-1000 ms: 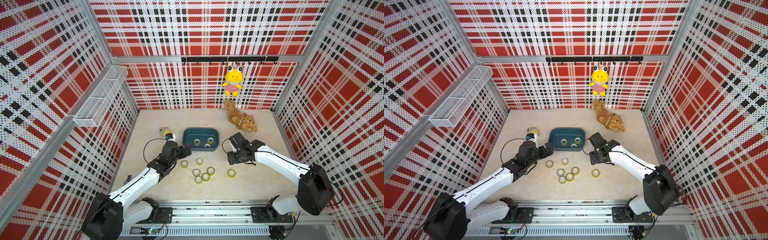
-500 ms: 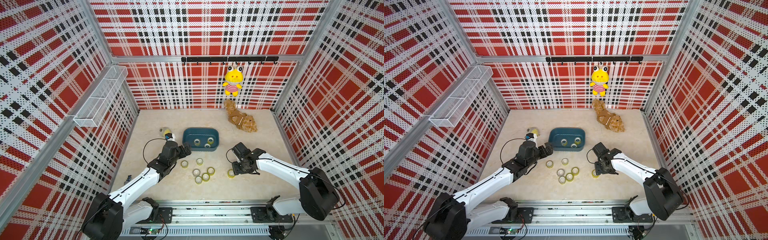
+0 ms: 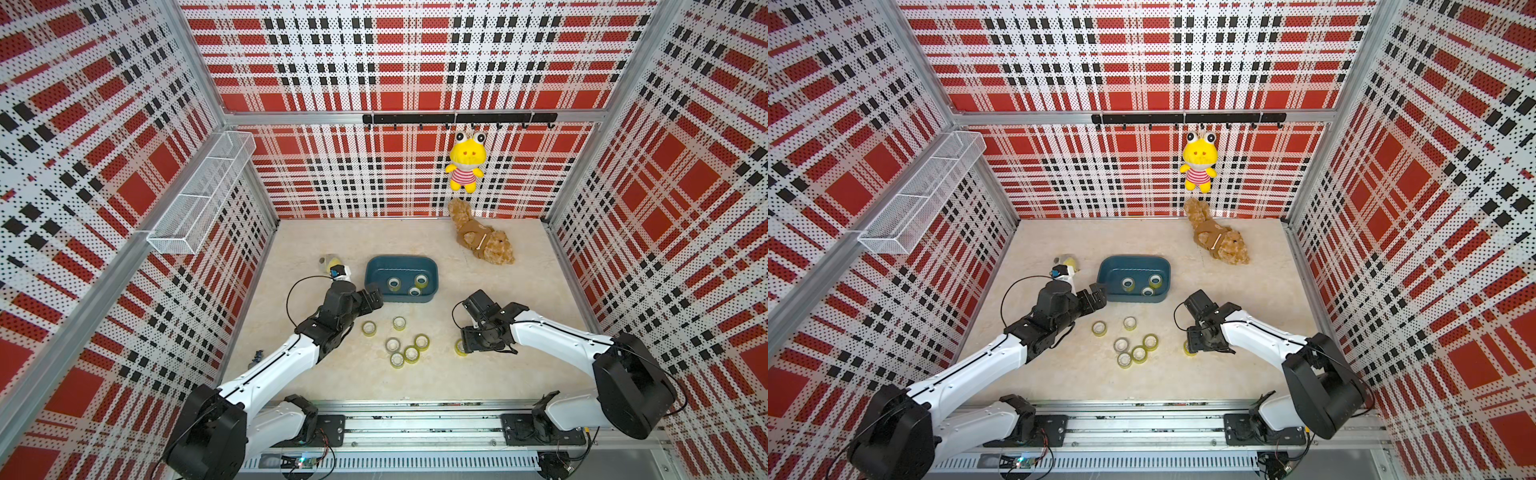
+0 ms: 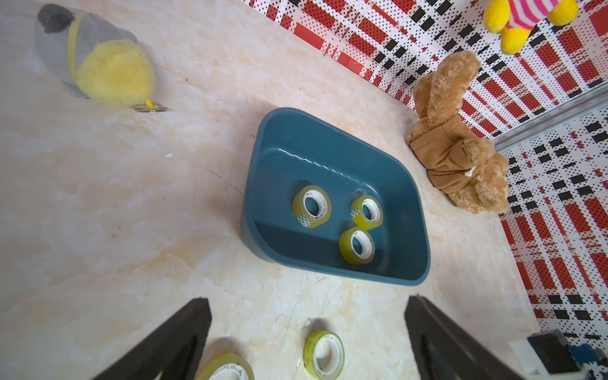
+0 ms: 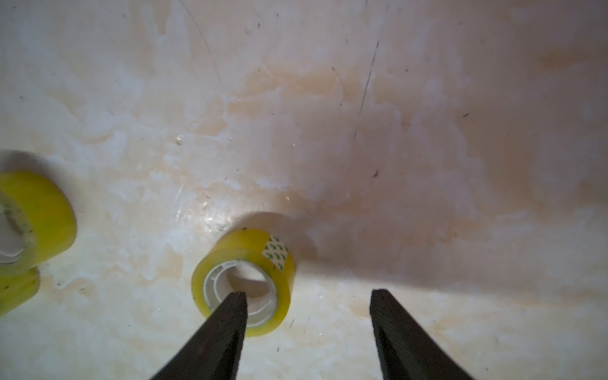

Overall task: Put the transparent tape into the storage box
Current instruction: Pick up the tape at the center of the board, then place the tape in the storage box.

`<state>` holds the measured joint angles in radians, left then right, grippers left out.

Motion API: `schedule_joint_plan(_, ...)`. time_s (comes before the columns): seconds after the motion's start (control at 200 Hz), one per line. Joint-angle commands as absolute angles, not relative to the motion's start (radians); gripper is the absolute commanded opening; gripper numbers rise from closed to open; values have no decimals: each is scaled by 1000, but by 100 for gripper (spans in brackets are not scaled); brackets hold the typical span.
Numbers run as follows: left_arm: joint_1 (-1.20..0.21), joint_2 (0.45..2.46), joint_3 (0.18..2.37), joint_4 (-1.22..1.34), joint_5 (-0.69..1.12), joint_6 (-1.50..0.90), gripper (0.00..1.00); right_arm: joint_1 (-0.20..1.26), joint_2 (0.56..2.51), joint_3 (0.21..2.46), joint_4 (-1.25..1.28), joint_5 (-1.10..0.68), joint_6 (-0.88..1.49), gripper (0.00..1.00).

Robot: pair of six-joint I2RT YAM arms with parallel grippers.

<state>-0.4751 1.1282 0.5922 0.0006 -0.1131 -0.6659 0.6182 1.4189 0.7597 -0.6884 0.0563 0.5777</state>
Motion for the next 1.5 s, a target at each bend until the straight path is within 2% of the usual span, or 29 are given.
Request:
schedule_joint_plan(0.0, -484, 1129, 612, 21, -119, -662, 99, 644, 1449, 762, -692, 113, 607, 68)
schedule_joint_plan(0.11, -484, 1132, 615, 21, -118, -660, 99, 662, 1477, 768, -691, 141, 623, 67)
schedule_joint_plan(0.286, -482, 1124, 612, 18, -125, -657, 99, 678, 1519, 776, -695, 168, 630, 52)
schedule_joint_plan(0.346, -480, 1120, 611, 17, -127, -654, 99, 684, 1524, 775, -695, 180, 632, 42)
schedule_joint_plan(0.441, -473, 1113, 611, 13, -124, -649, 99, 685, 1517, 773, -698, 187, 636, 19)
schedule_joint_plan(0.541, -465, 1104, 611, 9, -123, -646, 99, 686, 1497, 777, -712, 191, 638, 0)
schedule_joint_plan(0.837, -441, 1068, 604, -1, -121, -638, 99, 686, 1386, 874, -823, 193, 638, 0)
schedule_joint_plan(1.077, -391, 1046, 602, 2, -93, -625, 99, 680, 1360, 1089, -870, 156, 586, 0)
schedule_joint_plan(1.238, -331, 1049, 615, 7, -44, -609, 99, 654, 1463, 1302, -866, 121, 503, 0)
schedule_joint_plan(1.493, -273, 1040, 588, 43, 20, -615, 99, 650, 1850, 1734, -856, 36, 418, 0)
